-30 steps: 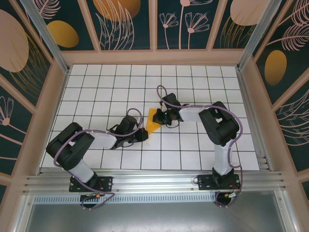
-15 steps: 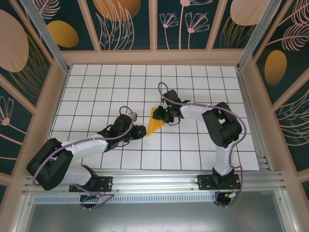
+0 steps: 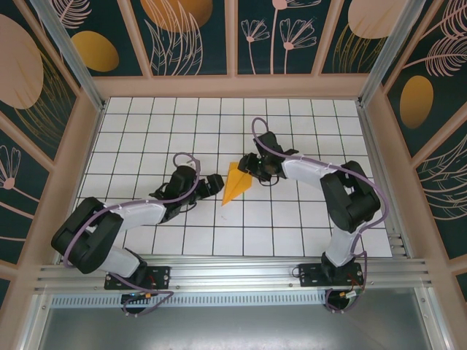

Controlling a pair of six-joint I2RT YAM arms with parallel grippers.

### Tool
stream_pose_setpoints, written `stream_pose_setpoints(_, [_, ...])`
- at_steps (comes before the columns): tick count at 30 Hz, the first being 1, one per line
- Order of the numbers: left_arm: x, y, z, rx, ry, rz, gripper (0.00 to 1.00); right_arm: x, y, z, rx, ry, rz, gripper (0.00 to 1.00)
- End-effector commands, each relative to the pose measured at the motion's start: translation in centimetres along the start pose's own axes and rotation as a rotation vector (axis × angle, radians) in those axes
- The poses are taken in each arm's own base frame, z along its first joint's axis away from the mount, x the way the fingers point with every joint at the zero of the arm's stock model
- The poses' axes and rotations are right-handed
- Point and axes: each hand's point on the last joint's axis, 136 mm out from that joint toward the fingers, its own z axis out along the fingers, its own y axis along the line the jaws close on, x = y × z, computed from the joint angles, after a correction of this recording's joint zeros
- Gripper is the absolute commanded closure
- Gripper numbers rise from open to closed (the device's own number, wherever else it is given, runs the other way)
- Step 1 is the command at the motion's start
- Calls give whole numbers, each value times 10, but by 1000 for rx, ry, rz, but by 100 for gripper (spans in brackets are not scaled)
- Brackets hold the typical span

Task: Fold a paper plane with a square sheet of paper (pick it up from the middle)
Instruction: Fourth fold the wing at the center of the table, then pick up the paper from the center of the table.

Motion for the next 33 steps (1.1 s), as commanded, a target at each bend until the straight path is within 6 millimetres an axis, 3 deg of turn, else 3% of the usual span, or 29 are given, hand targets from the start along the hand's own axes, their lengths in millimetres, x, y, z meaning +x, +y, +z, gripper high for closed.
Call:
stream_pose_setpoints(1, [-12, -5, -1, 32, -50, -11, 14, 3, -4, 12, -7, 20, 25, 50])
stream_pose_setpoints(11, [-15, 2, -5, 31, -44, -5, 8, 6, 1, 31, -44, 58, 23, 56])
stream_pose_setpoints(27, [-11, 1, -7, 69, -18, -16, 3, 11, 9, 42, -111, 95, 19, 62])
stream_pose_setpoints(33, [-11, -3, -10, 104, -8, -35, 1, 12, 21, 41, -197, 99, 5, 71])
